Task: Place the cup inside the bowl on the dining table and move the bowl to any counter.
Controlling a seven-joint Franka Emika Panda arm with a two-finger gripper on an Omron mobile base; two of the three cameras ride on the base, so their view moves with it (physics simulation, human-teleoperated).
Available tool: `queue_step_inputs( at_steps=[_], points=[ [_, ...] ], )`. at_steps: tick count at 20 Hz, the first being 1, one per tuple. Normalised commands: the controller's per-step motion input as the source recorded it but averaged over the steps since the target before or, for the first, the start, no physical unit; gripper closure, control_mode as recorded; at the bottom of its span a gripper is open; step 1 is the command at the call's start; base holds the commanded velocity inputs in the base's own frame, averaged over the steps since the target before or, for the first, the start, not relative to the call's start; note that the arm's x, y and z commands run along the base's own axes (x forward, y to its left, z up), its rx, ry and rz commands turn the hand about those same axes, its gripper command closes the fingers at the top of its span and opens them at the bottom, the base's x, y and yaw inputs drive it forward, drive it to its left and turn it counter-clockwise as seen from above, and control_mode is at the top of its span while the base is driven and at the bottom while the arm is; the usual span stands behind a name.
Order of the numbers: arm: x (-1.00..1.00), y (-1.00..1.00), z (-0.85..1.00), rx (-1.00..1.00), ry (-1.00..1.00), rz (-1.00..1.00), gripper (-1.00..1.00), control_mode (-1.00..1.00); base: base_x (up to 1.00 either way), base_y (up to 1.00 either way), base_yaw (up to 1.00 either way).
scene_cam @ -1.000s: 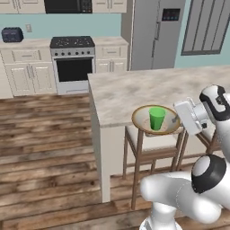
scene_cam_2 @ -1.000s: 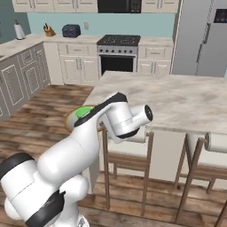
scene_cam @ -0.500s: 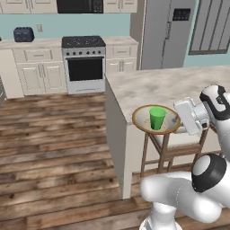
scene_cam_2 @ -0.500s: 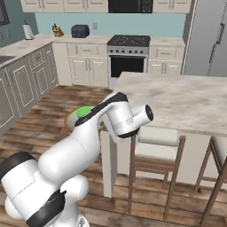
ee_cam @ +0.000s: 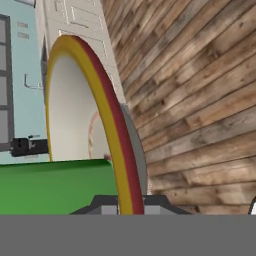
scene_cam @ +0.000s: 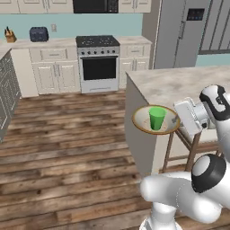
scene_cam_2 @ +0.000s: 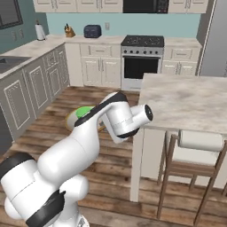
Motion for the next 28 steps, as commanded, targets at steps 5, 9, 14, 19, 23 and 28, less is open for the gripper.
queue_step_inputs(
  at_steps=[5,9,14,19,23,28],
  points=[
    [0.0,0.0,0.0,0.0,0.0,0.0,1.0,1.0,0.02,0.63,0.0],
    [0.0,0.0,0.0,0.0,0.0,0.0,1.0,1.0,0.17,0.56,0.0],
    [0.0,0.0,0.0,0.0,0.0,0.0,1.0,1.0,0.61,0.42,0.0],
    [0.0,0.0,0.0,0.0,0.0,0.0,1.0,1.0,0.85,0.27,0.0],
    [0.0,0.0,0.0,0.0,0.0,0.0,1.0,1.0,0.71,0.2,0.0],
    [0.0,0.0,0.0,0.0,0.0,0.0,1.0,1.0,0.57,0.21,0.0]
  ],
)
